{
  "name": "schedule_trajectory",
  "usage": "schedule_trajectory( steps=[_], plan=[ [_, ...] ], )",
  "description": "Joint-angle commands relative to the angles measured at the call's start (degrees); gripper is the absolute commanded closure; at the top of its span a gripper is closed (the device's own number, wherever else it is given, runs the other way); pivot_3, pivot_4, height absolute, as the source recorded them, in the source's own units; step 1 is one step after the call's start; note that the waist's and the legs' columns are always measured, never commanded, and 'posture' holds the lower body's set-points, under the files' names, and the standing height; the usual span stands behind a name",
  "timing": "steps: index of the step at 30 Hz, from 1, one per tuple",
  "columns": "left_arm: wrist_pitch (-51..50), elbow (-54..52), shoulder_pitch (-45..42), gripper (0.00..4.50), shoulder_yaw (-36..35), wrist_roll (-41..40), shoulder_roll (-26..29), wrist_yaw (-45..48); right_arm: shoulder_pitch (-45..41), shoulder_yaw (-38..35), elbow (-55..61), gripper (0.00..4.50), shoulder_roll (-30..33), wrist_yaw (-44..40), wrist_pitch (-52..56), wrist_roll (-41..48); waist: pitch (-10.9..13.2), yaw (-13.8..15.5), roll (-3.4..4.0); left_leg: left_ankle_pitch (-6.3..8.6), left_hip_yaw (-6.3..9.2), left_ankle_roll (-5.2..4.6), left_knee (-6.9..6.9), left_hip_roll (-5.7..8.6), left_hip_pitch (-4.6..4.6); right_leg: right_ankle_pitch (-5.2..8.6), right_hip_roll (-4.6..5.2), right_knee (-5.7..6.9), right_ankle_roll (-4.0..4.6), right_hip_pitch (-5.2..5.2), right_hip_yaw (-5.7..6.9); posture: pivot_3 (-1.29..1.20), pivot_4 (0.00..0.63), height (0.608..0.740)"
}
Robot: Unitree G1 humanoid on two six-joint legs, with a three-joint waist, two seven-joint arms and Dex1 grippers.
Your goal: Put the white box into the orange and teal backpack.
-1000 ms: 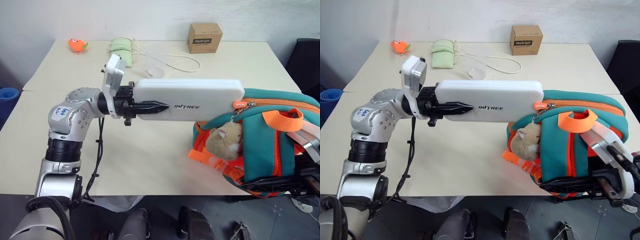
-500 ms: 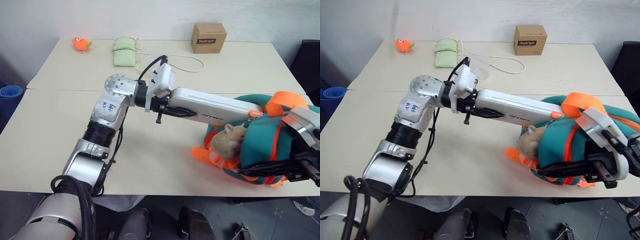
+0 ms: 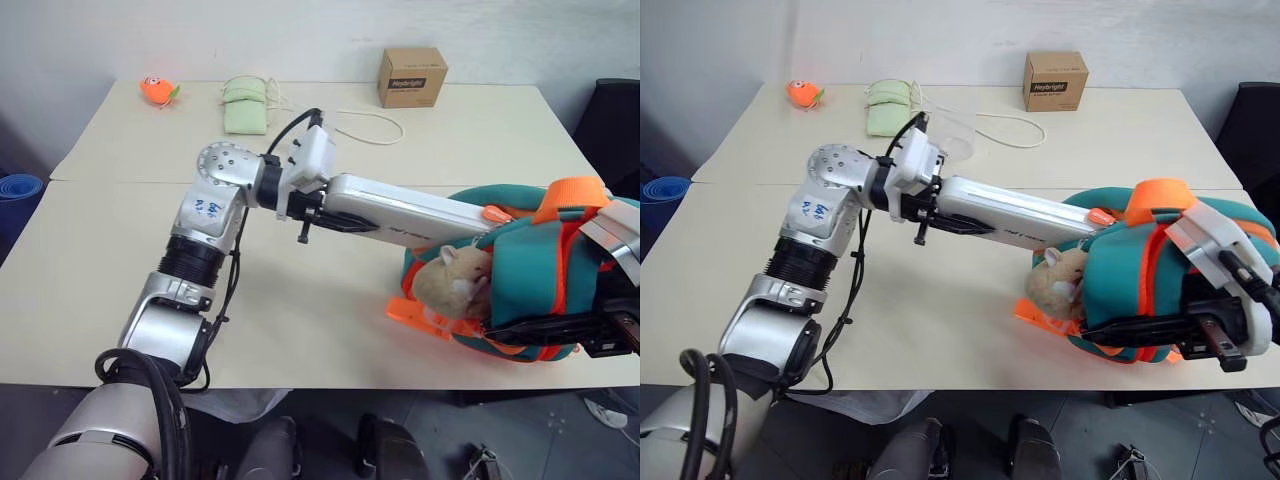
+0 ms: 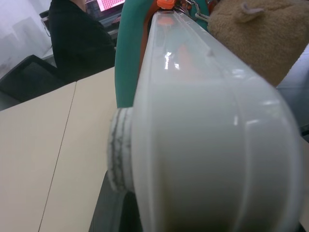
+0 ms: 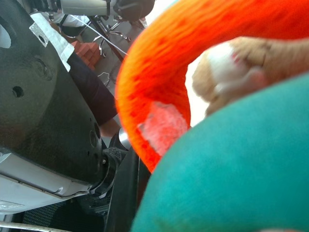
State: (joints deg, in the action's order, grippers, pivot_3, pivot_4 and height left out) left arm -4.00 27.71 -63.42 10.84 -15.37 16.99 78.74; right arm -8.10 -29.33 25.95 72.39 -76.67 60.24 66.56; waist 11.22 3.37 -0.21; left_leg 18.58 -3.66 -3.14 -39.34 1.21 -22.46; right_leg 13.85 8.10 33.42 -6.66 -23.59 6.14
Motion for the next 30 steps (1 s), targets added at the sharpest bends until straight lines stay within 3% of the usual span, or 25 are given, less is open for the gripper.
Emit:
schedule_trajectory(
  steps=[1, 4, 8, 14, 17, 20, 24, 30],
  plan=[
    [-1.13, -2.53, -1.69, 3.31, 3.22, 0.32, -5.28, -0.60, -1.37, -0.34, 0.55, 4.47, 0.06, 0.51, -0.91, 0.62, 0.00, 0.12, 0.00, 0.00, 0.00, -0.01, 0.00, 0.01, -0.03, 0.00, 0.00, 0.04, -0.01, 0.00, 0.01, 0.00, 0.150, 0.740],
    [-1.14, -0.68, -3.39, 3.31, 5.18, 2.64, -10.59, -3.86, -0.58, -1.32, 1.19, 4.47, -0.42, 1.08, -0.70, 0.70, 0.00, 0.19, -0.01, 0.00, -0.02, -0.04, -0.01, 0.06, -0.11, -0.01, -0.05, -0.02, -0.03, -0.03, 0.06, 0.00, 0.150, 0.740],
    [0.35, 2.27, -4.88, 3.31, 5.37, 4.31, -11.91, -3.33, 1.07, -3.05, 2.95, 4.47, -1.34, 2.15, -0.03, 1.64, 0.01, 0.15, -0.01, 0.01, -0.04, -0.06, -0.04, 0.05, -0.19, -0.02, -0.42, -0.10, -0.04, -0.06, 0.08, 0.00, 0.150, 0.740],
    [2.24, 5.89, -5.92, 3.31, 9.76, 8.09, -18.84, -5.10, 1.13, -1.61, 4.48, 4.47, -3.96, 6.50, -0.84, 2.79, 0.01, 0.12, -0.01, 0.01, -0.03, -0.06, -0.18, -0.02, -0.16, -0.02, -0.43, -0.11, -0.04, -0.04, 0.06, 0.00, 0.150, 0.740],
    [0.52, 6.10, -6.08, 2.33, 8.63, 8.51, -20.95, -8.03, 0.58, -0.65, 4.96, 4.50, -6.00, 10.43, -1.72, 2.01, 0.01, 0.28, -0.01, 0.07, -0.01, -0.14, -0.32, -0.02, -0.18, -0.02, -0.28, -0.16, -0.04, -0.03, 0.01, 0.00, 0.150, 0.740],
    [-2.77, 3.57, -5.89, 1.40, 6.24, 7.41, -19.13, -8.90, 1.06, -1.03, 4.63, 4.50, -7.04, 12.22, -1.51, 1.80, 0.01, -0.07, -0.01, 0.08, -0.01, -0.16, -0.37, -0.01, -0.19, -0.03, 0.00, -0.11, -0.05, -0.05, 0.01, 0.00, 0.150, 0.740],
    [-6.71, -2.16, -4.26, 0.17, 1.74, 5.11, -11.53, -8.24, 4.64, -2.96, 5.97, 4.50, -8.50, 13.17, -1.37, 1.60, 0.02, -0.68, 0.03, 0.07, -0.04, -0.11, -0.37, -0.09, -0.16, -0.02, -0.06, 0.00, -0.04, -0.08, -0.01, 0.00, 0.150, 0.740],
    [-24.22, -13.94, -0.15, 0.01, -6.31, -7.40, 0.72, -2.40, 9.87, -6.55, 7.67, 4.50, -10.76, 15.39, -1.62, 2.73, 0.03, -0.88, 0.05, 0.03, -0.03, -0.01, -0.38, -0.14, -0.05, -0.02, -0.13, 0.29, -0.02, -0.03, -0.04, 0.00, 0.150, 0.740]
  ],
)
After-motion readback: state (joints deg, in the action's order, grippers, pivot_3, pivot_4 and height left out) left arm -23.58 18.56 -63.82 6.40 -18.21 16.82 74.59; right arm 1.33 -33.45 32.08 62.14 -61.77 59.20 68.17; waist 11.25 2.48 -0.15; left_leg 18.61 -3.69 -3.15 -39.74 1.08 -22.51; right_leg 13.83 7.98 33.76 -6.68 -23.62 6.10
